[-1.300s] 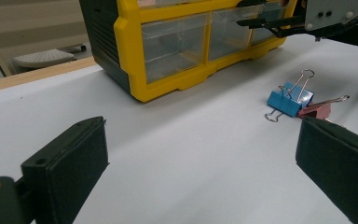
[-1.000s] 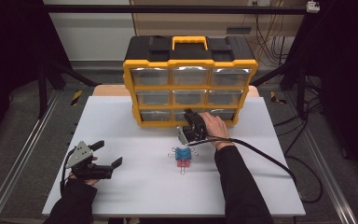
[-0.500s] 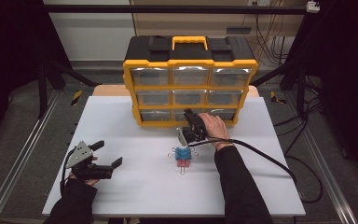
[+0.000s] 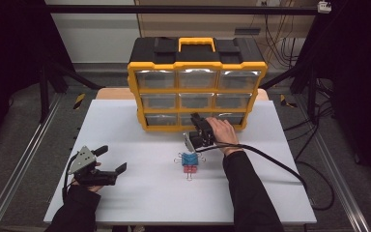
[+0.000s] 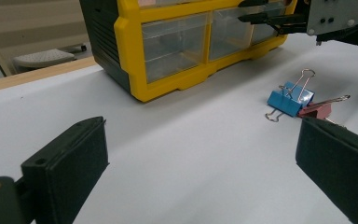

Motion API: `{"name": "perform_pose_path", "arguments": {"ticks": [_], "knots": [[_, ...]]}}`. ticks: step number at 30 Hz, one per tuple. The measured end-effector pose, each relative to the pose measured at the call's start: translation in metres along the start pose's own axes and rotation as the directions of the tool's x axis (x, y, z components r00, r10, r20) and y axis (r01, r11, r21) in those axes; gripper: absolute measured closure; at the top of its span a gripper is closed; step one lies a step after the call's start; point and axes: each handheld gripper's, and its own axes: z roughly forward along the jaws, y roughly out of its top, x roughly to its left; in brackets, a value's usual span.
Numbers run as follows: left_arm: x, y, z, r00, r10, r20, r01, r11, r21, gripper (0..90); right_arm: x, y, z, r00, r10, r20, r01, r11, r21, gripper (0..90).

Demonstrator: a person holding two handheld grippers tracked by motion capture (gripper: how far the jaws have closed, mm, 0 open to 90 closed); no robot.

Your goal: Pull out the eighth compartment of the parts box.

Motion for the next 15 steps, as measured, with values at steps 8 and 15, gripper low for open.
{"name": "perform_pose_path", "arguments": {"ticks": [8, 15], "knots": [[-0.0001, 0.0000, 0.0000, 1.0000, 0.000, 0.000, 0.000, 1.0000, 0.000, 1.4, 0.0000, -0.0001, -0.0046, 1.0000, -0.002, -0.005, 0.002, 1.000, -0.008, 77.3], [-0.0003, -0.0001, 0.0002, 1.0000, 0.001, 0.000, -0.001, 1.0000, 0.002, 1.4, 0.0006, 0.0004, -0.0089, 0.9999, 0.003, -0.013, -0.003, 1.000, -0.009, 77.4]]}}
